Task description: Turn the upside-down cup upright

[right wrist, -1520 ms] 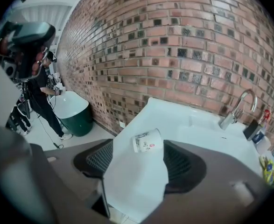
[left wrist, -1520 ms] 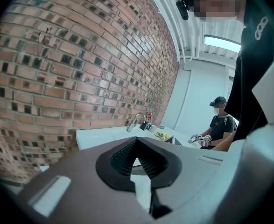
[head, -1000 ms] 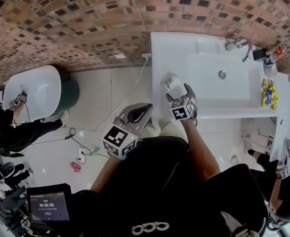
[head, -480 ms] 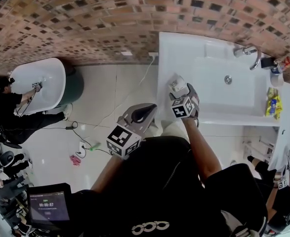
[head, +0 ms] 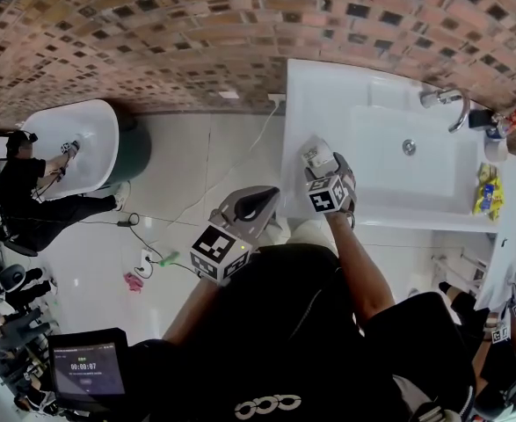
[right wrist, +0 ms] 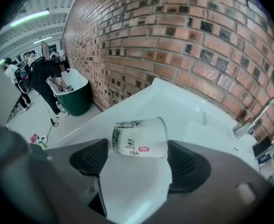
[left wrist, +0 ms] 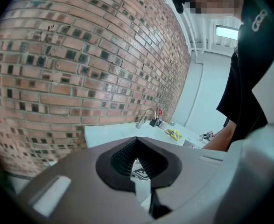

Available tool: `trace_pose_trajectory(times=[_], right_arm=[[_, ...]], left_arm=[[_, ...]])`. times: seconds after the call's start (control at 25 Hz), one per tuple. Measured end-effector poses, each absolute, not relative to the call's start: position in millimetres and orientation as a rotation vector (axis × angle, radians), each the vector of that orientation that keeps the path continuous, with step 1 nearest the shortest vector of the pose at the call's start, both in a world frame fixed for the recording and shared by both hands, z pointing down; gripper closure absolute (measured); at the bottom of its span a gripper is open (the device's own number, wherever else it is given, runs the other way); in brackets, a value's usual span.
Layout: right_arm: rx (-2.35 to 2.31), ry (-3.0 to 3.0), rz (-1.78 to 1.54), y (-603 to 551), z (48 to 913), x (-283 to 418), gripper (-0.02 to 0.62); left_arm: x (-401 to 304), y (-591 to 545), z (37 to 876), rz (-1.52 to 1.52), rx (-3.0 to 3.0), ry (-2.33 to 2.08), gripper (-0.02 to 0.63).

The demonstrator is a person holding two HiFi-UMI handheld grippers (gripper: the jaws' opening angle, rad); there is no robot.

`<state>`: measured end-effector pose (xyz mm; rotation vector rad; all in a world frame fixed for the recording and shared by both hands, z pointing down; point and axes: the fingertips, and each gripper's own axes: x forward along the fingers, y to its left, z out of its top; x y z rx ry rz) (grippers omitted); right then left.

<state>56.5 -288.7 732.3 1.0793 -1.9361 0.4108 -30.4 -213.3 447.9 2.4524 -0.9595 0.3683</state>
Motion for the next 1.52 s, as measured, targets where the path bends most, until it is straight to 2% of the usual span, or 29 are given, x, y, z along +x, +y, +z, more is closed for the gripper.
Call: trace_pose_trajectory(times=[0.16,0.4,0.72,1.08,1.52], right_arm=[[1.104,-1.956,0.473,-288.8,727.8,58.8,0.21],[1.189,-2.042,0.772,-287.7,712.9,59.9,0.21],[1.211,-2.162,1.457,-278.6,711.0,55.1,0.21],[1.122,-2.135,2.041,-266.5,718.8,51.8,0.21],[1.095,-2.073,2.271,-263.7,723.0,55.8,0.21]], left_arm=[[-29.5,-214.3,448.5,0.366,2.452,-0.957,0.591],[-29.5,-214.7,449.5,0.36,2.461,-0.948,0.591],[-29.8,-213.9,449.2,0.359,2.472,-0.934,0.591],[-25.4,-207.0,451.8,0.376,2.473,-0.917,0.591],[-24.6,-203.5,454.0,0.377,2.47,-0.909,0.591]])
